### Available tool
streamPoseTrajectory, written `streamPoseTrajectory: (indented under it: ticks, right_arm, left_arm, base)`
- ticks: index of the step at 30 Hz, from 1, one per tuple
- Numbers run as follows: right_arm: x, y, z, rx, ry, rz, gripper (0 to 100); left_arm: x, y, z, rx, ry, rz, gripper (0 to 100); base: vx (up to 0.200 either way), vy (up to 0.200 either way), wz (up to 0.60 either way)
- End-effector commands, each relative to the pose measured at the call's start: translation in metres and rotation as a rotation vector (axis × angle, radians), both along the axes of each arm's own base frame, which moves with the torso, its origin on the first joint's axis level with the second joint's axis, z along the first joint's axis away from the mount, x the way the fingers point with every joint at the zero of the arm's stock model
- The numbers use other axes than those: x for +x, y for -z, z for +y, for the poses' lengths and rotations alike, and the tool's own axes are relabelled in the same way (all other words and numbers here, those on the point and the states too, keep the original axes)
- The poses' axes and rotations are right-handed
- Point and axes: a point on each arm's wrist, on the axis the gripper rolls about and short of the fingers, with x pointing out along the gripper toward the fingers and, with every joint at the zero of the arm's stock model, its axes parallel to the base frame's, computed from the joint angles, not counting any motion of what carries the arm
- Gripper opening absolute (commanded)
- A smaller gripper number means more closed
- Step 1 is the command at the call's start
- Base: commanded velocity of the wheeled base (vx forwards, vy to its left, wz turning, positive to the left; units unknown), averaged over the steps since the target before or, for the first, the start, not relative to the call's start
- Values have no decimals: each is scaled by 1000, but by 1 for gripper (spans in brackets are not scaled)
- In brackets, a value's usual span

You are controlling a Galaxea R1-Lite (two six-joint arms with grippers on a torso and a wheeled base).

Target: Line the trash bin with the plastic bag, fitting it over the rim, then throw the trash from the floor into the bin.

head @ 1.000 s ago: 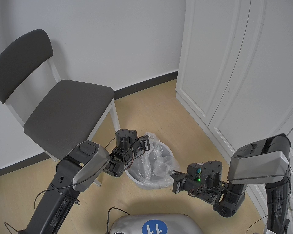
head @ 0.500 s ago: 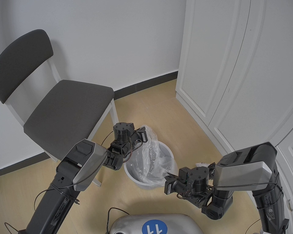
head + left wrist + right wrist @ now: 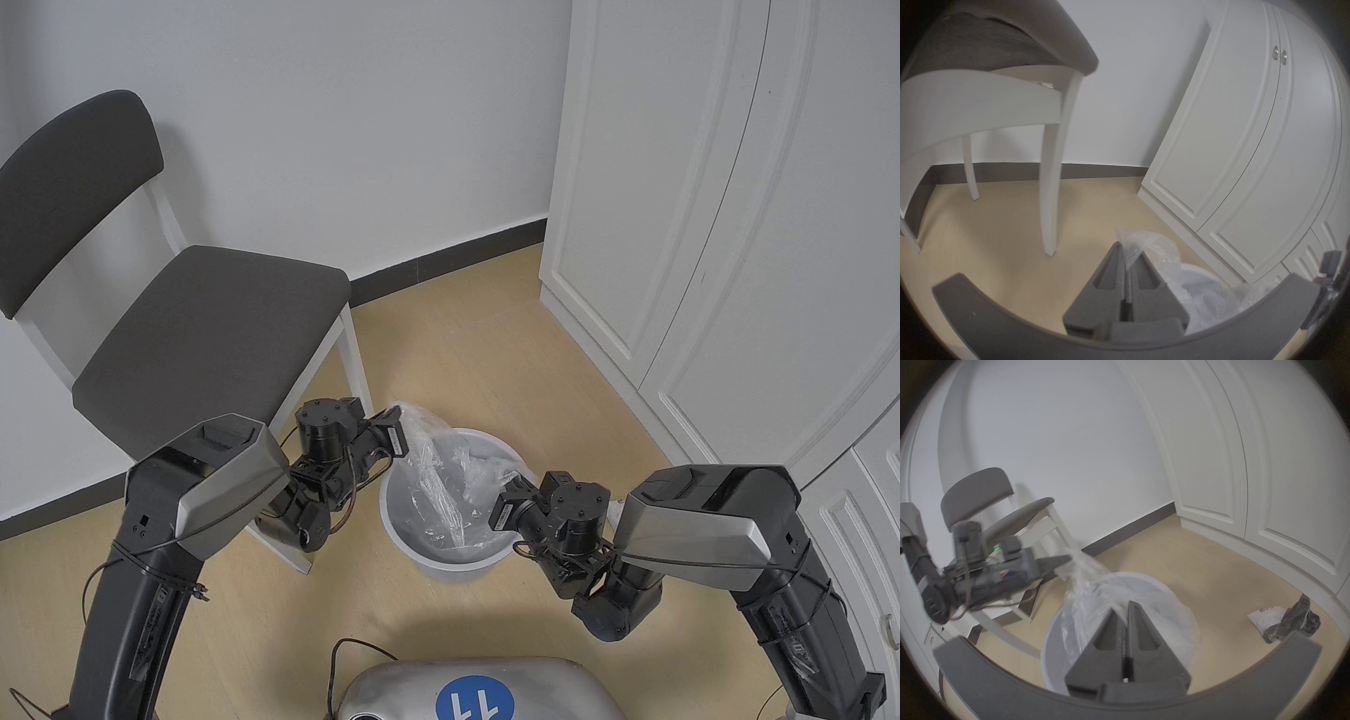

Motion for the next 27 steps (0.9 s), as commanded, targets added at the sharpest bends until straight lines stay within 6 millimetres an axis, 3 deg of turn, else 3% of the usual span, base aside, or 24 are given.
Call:
streamPoseTrajectory:
  ticks: [1, 10, 15, 19, 24, 27]
  right_arm:
    - [15, 28, 16, 57, 68, -37, 0]
    - [-18, 21, 39, 61, -16, 3, 0]
    - [-36, 11, 35, 39, -51, 39, 0]
    - [-38, 3, 19, 9, -84, 63, 0]
    - [-41, -22, -32, -114, -110, 84, 0]
    - [-35, -24, -61, -182, -111, 95, 0]
  left_arm:
    - [-35, -31, 35, -18, -21, -55, 0]
    - [-75, -31, 49, -5, -21, -31, 0]
    - [-109, -35, 59, 26, -19, 64, 0]
    - [-126, -36, 66, 41, -23, 109, 0]
    - [-146, -39, 78, 58, -40, 165, 0]
    - [-153, -39, 86, 78, -32, 180, 0]
  base:
    - [0, 0, 0]
    - [0, 0, 0]
    - [0, 0, 0]
    - [0, 0, 0]
    - [0, 0, 0]
    - [0, 0, 0]
